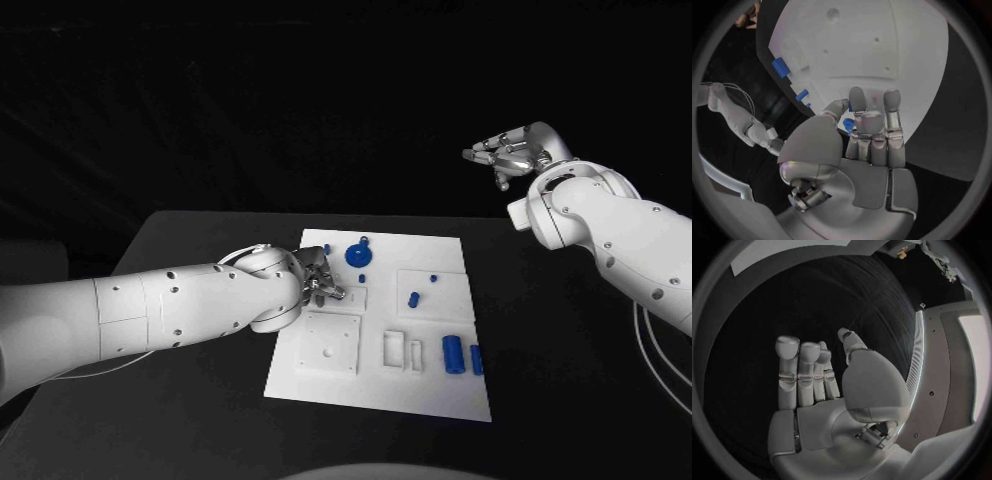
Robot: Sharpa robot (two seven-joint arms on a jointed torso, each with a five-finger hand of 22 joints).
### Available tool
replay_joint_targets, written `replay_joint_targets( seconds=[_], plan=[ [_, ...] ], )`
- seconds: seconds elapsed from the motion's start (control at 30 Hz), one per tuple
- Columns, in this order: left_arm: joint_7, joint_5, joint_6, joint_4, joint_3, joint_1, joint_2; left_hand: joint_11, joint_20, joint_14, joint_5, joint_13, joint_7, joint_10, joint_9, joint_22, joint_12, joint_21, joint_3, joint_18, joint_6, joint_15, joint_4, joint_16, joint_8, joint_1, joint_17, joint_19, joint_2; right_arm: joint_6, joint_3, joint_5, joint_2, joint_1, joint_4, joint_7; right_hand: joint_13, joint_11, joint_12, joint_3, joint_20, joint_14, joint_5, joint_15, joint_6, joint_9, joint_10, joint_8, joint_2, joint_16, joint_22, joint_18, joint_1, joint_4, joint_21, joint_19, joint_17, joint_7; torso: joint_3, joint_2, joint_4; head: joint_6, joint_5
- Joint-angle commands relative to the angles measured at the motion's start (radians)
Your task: Assemble the parts on the task board
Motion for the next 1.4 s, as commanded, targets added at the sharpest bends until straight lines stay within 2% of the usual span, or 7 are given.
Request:
replay_joint_targets(
  seconds=[0.03,0.6,0.77,1.2,1.4],
  plan=[
    [-0.033,0.048,0.030,-0.007,-0.004,-0.005,-0.003,-0.025,0.002,0.000,0.007,0.000,-0.095,0.033,0.003,0.018,0.004,0.003,0.057,0.010,0.110,-0.005,-0.054,0.005,0.003,-0.005,0.002,-0.005,-0.001,0.016,0.000,0.005,0.002,0.000,-0.002,0.004,-0.001,-0.001,-0.005,-0.005,0.007,-0.003,0.004,-0.002,-0.006,-0.001,-0.008,-0.001,0.000,-0.004,0.071,0.018,-0.007,-0.002,-0.004,0.036,0.001,0.001,0.0017,-0.001,-0.0004,0.000,0.001],
    [-0.038,0.087,0.054,-0.021,-0.004,0.001,0.001,-0.026,0.002,0.002,0.018,0.001,-0.096,0.033,0.006,0.018,0.007,0.007,0.062,0.011,0.112,-0.005,-0.063,0.011,0.003,-0.011,0.012,-0.007,-0.002,0.021,0.000,0.008,0.009,-0.001,-0.012,0.004,-0.002,-0.001,-0.005,-0.006,0.007,-0.003,0.006,-0.001,-0.008,-0.001,-0.008,-0.001,0.000,-0.005,0.071,0.018,-0.008,0.000,-0.006,0.036,0.001,0.001,0.0029,0.000,0.0003,-0.001,0.003],
    [-0.038,0.090,0.065,-0.031,-0.003,0.004,0.005,-0.026,0.002,0.001,0.017,0.001,-0.096,0.033,0.006,0.018,0.008,0.010,0.063,0.011,0.112,-0.005,-0.069,0.012,0.003,-0.015,0.013,-0.008,0.000,0.023,0.000,0.008,0.010,-0.001,-0.014,0.004,-0.002,-0.001,-0.005,-0.006,0.007,-0.003,0.006,-0.001,-0.008,-0.001,-0.008,-0.001,0.000,-0.005,0.071,0.018,-0.008,0.000,-0.006,0.036,0.001,0.001,0.0018,0.000,-0.0010,-0.003,0.004],
    [-0.037,0.104,0.108,-0.065,-0.003,0.010,0.034,-0.025,0.003,0.001,0.014,0.002,-0.096,0.033,0.003,0.017,0.009,0.011,0.063,0.011,0.114,-0.004,-0.073,0.012,0.003,-0.019,0.015,-0.010,0.002,0.030,0.000,0.008,0.011,-0.002,-0.015,0.002,-0.002,-0.001,-0.005,-0.006,0.007,-0.003,0.006,-0.001,-0.008,-0.001,-0.008,-0.001,0.000,-0.005,0.071,0.018,-0.008,0.000,-0.006,0.036,0.001,0.001,0.0016,-0.001,-0.0006,-0.003,0.004],
    [-0.037,0.101,0.125,-0.077,-0.003,0.013,0.043,-0.026,0.004,0.004,0.013,0.004,-0.100,0.033,0.017,0.017,0.019,0.013,0.059,0.011,0.124,-0.004,-0.079,0.025,0.005,-0.024,0.032,-0.010,0.004,0.033,0.000,0.008,0.012,-0.002,-0.017,0.001,-0.003,-0.001,-0.006,-0.007,0.007,-0.003,0.007,-0.001,-0.008,-0.001,-0.010,-0.001,0.001,-0.006,0.071,0.018,-0.009,-0.001,-0.008,0.036,0.001,0.001,0.0017,0.000,-0.0003,-0.003,0.004]
  ],
)
